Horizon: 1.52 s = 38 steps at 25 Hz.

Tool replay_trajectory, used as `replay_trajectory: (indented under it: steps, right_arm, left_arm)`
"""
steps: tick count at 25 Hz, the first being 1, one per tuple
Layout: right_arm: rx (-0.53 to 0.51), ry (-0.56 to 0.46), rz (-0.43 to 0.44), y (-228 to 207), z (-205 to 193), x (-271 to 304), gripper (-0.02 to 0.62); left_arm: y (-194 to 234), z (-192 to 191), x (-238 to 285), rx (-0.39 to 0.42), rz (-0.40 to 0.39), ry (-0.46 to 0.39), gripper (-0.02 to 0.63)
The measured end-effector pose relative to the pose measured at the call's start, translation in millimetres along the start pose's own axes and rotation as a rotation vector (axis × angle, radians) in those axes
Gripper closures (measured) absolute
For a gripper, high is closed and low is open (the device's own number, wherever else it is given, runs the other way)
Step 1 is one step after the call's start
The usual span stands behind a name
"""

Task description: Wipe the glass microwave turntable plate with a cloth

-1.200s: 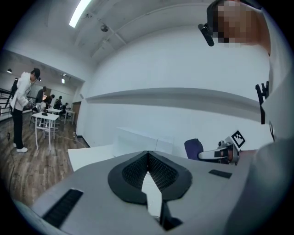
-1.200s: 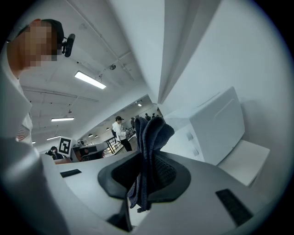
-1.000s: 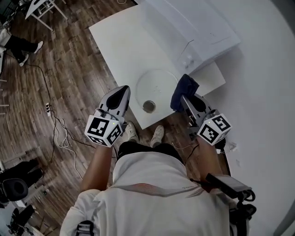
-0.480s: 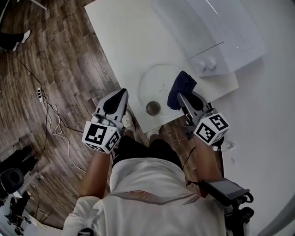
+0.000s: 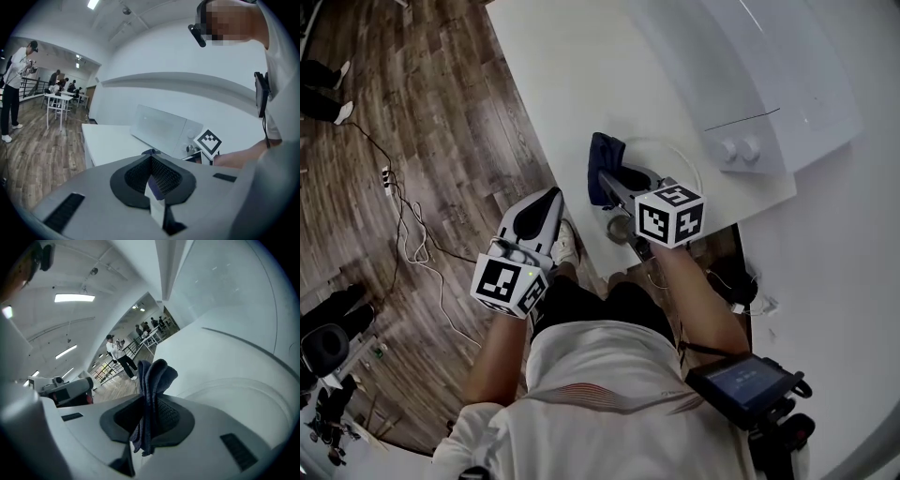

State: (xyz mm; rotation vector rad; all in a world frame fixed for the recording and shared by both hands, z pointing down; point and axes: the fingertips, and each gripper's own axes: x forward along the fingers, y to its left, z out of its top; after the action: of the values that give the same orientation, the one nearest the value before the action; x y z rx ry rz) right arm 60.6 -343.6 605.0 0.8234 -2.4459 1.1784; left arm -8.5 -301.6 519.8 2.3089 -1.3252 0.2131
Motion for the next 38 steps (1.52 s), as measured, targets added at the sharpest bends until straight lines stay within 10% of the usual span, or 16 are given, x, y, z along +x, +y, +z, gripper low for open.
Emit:
replay_trajectory:
  steps: [38]
  right_arm:
    - [0.033, 0.146, -0.418, -133.5, -34.5, -124.4, 0.534]
  left_arm:
    - [-46.2, -10.4, 25.4, 0.035, -0.125, 0.061, 0.595]
